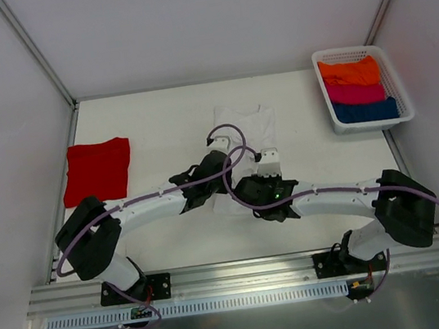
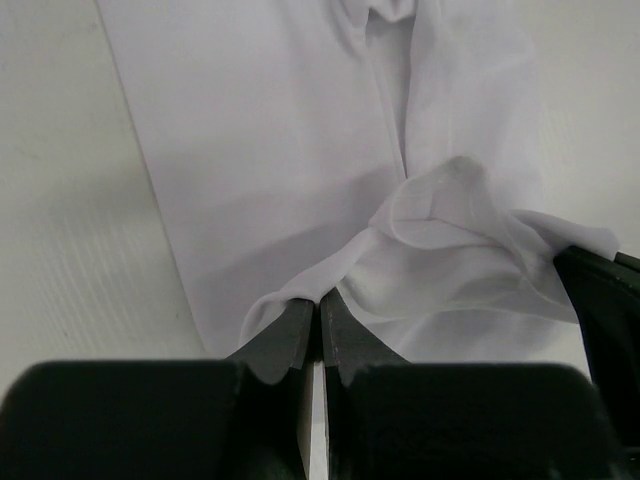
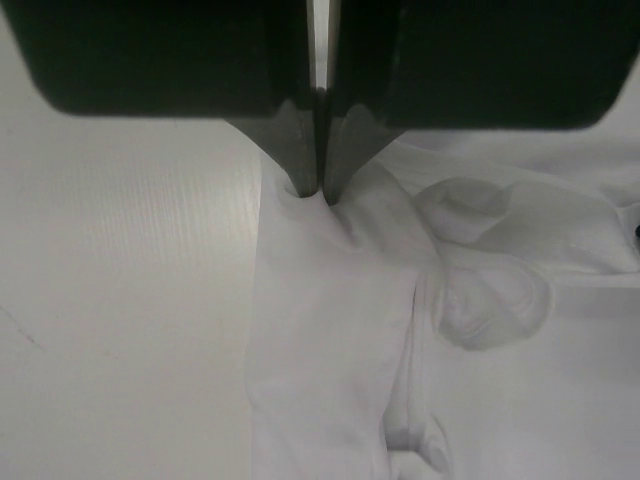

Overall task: Fold and stack the t-shirts
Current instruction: Fold the folded rectangular tshirt in 1/3 of the way, then grab one side of the 2/3 rectangular tshirt with both arms

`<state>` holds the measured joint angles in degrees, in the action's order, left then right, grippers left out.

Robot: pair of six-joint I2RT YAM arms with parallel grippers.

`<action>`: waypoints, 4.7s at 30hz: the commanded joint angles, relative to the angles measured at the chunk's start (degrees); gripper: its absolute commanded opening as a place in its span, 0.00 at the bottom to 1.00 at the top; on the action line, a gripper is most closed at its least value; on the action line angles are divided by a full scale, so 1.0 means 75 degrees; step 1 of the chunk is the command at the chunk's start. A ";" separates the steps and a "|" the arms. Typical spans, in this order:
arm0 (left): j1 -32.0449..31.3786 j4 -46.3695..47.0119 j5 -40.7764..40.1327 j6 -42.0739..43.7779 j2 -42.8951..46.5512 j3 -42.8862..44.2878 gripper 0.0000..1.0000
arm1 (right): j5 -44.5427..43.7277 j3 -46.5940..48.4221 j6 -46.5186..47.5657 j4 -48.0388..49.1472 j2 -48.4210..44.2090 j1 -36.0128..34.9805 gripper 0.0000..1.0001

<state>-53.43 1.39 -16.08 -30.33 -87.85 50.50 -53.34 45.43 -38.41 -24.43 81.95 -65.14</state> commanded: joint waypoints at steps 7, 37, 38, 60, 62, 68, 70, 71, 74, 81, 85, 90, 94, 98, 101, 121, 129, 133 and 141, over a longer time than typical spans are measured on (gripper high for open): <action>0.1005 0.0085 0.0655 0.0785 -0.0824 0.1328 0.00 | 0.0900 0.1067 0.2460 0.1498 0.0697 0.1571 0.00; 0.0726 0.0038 0.0209 0.0693 0.1261 0.0112 0.00 | 0.1322 0.0987 0.2966 0.0796 -0.1283 0.1433 0.00; 0.0702 0.0038 0.0279 0.0564 0.1110 0.0041 0.00 | 0.1370 0.0846 0.2803 0.0947 -0.1108 0.1397 0.01; 0.0608 0.1174 0.1124 0.0129 -0.0720 -0.0299 0.00 | 0.2203 0.1571 0.2344 0.1722 0.1975 0.1432 0.01; 0.0608 0.1186 0.1124 0.0094 -0.0696 -0.0393 0.00 | 0.2284 0.1735 0.2426 0.1721 0.2244 0.1537 0.01; 0.0608 0.1338 0.1112 -0.0011 -0.0556 -0.0873 0.00 | 0.2366 0.2391 0.2625 0.1722 0.2993 0.1795 0.00; 0.0608 0.1350 0.1077 -0.0046 -0.0497 -0.0956 0.00 | 0.2366 0.2637 0.2707 0.1721 0.3111 0.1877 0.00; 0.0608 0.1362 0.1065 -0.0058 -0.0462 -0.1014 0.00 | 0.2355 0.2708 0.2766 0.1710 0.3158 0.1947 0.00; 0.0608 0.1374 0.0995 -0.0070 -0.0368 -0.1178 0.00 | 0.2378 0.2919 0.2965 0.1686 0.3229 0.2123 0.01; 0.0608 0.1420 0.0913 -0.0140 -0.0263 -0.1436 0.00 | 0.2354 0.3153 0.3269 0.1522 0.3065 0.2334 0.01; 0.0608 0.1444 0.0913 -0.0163 -0.0228 -0.1507 0.00 | 0.2401 0.3341 0.3387 0.1534 0.3298 0.2568 0.01; 0.0608 0.1444 0.0948 -0.0245 -0.0041 -0.1741 0.00 | 0.2343 0.3913 0.3575 0.1581 0.3803 0.2814 0.01; 0.0608 0.1444 0.0983 -0.0339 0.0217 -0.2010 0.00 | 0.2389 0.4442 0.3762 0.1616 0.4131 0.3177 0.01; 0.0608 0.1432 0.0972 -0.0386 0.0428 -0.2303 0.00 | 0.2355 0.5086 0.4055 0.1604 0.4389 0.3552 0.00; 0.0608 0.1432 0.0925 -0.0433 0.0581 -0.2479 0.00 | 0.2261 0.5730 0.4348 0.1429 0.4495 0.3822 0.00; 0.0597 0.0905 -0.0198 0.0234 0.1365 -0.1648 0.55 | 0.3990 0.4011 0.4841 0.0773 0.0736 0.3975 0.72; 0.0924 0.1116 0.0408 0.0680 0.1425 -0.0781 0.99 | 0.5097 0.2158 0.4232 0.1336 -0.1189 0.3975 0.85; 0.0983 0.1104 0.0643 0.0528 0.1261 -0.1025 0.99 | 0.5389 0.1761 0.3776 0.1088 -0.1141 0.3928 0.84; 0.0983 0.1139 0.0433 0.0200 0.1764 -0.1987 0.99 | 0.5506 -0.0559 0.2650 0.2166 -0.1762 0.3694 0.84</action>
<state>-46.06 9.93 -12.16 -27.81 -77.49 37.30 -13.65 44.18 -13.43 -12.75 72.42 -36.71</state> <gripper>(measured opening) 0.990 0.844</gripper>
